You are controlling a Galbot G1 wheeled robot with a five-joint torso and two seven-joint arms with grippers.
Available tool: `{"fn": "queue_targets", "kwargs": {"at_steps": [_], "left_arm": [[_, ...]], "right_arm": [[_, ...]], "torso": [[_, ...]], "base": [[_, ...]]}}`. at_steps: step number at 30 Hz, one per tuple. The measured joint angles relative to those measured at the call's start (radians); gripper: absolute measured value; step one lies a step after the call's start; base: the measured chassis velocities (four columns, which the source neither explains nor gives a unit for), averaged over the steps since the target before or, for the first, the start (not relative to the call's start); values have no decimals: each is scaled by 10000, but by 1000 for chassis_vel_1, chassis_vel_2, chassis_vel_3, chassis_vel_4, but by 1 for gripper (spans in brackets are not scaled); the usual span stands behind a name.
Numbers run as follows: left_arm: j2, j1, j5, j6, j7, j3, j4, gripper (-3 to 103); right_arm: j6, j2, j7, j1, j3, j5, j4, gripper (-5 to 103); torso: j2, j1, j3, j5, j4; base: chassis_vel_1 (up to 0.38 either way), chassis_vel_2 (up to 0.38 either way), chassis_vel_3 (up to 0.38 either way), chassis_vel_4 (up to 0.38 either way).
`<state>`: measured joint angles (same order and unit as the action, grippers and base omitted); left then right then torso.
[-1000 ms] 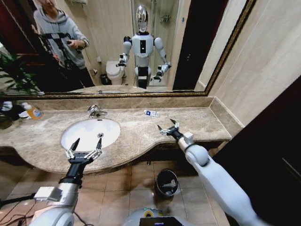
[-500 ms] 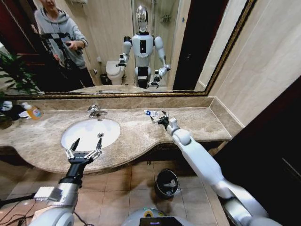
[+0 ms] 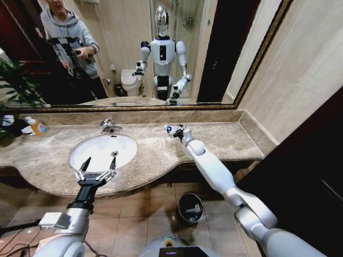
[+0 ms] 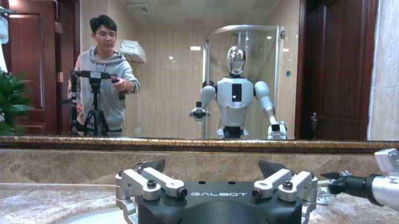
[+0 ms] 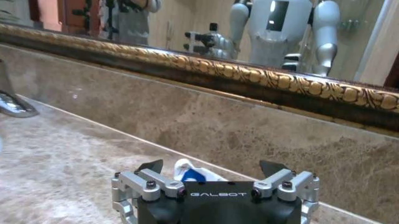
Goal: Pick up the trash from the sink and place it in the trash bin.
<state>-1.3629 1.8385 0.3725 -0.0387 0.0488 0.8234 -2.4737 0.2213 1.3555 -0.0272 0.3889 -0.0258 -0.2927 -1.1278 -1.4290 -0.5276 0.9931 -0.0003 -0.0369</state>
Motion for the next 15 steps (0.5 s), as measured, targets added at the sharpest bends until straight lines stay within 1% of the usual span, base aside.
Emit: {"fn": "queue_targets", "kwargs": {"at_steps": [3, 6, 8, 11, 12, 15], "left_arm": [[0, 0, 0, 0, 0, 0, -1, 100], [0, 0, 0, 0, 0, 0, 0, 100], [0, 0, 0, 0, 0, 0, -1, 100], [1, 0, 0, 0, 0, 0, -1, 100], [0, 0, 0, 0, 0, 0, -1, 100], [1, 0, 0, 0, 0, 0, 0, 100]], "right_arm": [[20, 42, 0, -43, 92, -1, 196, 100], [114, -79, 41, 165, 411, 0, 180, 100], [161, -132, 58, 276, 640, 15, 273, 100], [196, -71, 21, 270, 706, 12, 446, 100], [202, -12, -22, 229, 707, -6, 585, 100], [202, 128, -93, 142, 705, -51, 856, 100]], "torso": [[0, 0, 0, 1, -2], [0, 0, 0, 1, -3], [0, 0, 0, 2, 8], [-2, 2, -1, 3, 5], [-1, 1, 0, 3, 0], [-2, 1, 0, 2, 0]], "base": [[0, 0, 0, 0], [0, 0, 0, 0], [0, 0, 0, 0], [0, 0, 0, 0], [0, 0, 0, 0], [0, 0, 0, 0]]}}
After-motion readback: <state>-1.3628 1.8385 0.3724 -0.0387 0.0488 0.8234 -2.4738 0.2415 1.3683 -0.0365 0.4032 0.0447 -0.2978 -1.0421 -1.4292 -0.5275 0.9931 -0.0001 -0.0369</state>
